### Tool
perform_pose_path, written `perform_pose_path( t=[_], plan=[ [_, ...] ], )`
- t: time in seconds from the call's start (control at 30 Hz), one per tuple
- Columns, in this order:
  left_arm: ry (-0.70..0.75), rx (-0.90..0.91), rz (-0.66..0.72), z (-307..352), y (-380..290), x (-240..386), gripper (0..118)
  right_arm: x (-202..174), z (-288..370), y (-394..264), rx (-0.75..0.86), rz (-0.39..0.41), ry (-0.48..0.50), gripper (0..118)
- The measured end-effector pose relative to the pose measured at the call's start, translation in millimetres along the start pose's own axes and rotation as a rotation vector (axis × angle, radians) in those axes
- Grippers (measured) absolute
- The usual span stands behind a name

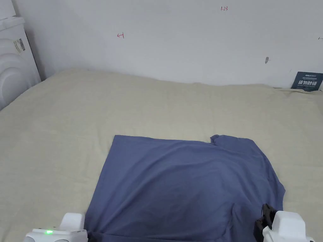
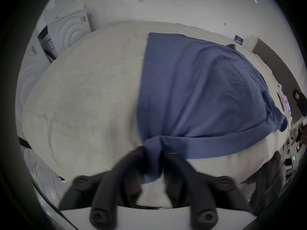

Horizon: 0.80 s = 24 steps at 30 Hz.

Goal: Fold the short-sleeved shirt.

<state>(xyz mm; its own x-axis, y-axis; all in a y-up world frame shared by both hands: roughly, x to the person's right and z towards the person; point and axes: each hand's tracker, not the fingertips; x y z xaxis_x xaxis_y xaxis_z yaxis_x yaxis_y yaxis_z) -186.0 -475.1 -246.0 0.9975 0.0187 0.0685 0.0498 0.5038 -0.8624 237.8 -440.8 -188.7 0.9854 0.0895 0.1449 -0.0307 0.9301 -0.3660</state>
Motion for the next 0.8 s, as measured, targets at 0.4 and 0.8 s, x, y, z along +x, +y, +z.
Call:
perform_pose_path(
  t=[0.4,0.8],
  plan=[
    [-0.093,0.077,0.058,38.5,4.1,-11.9,1,45.7,11.7,-2.3,-0.105,-0.056,0.011,0],
    [-0.109,0.093,0.063,38.6,9.9,-14.7,1,92.7,-25.2,-41.8,-0.527,-0.042,0.058,77]
  ],
)
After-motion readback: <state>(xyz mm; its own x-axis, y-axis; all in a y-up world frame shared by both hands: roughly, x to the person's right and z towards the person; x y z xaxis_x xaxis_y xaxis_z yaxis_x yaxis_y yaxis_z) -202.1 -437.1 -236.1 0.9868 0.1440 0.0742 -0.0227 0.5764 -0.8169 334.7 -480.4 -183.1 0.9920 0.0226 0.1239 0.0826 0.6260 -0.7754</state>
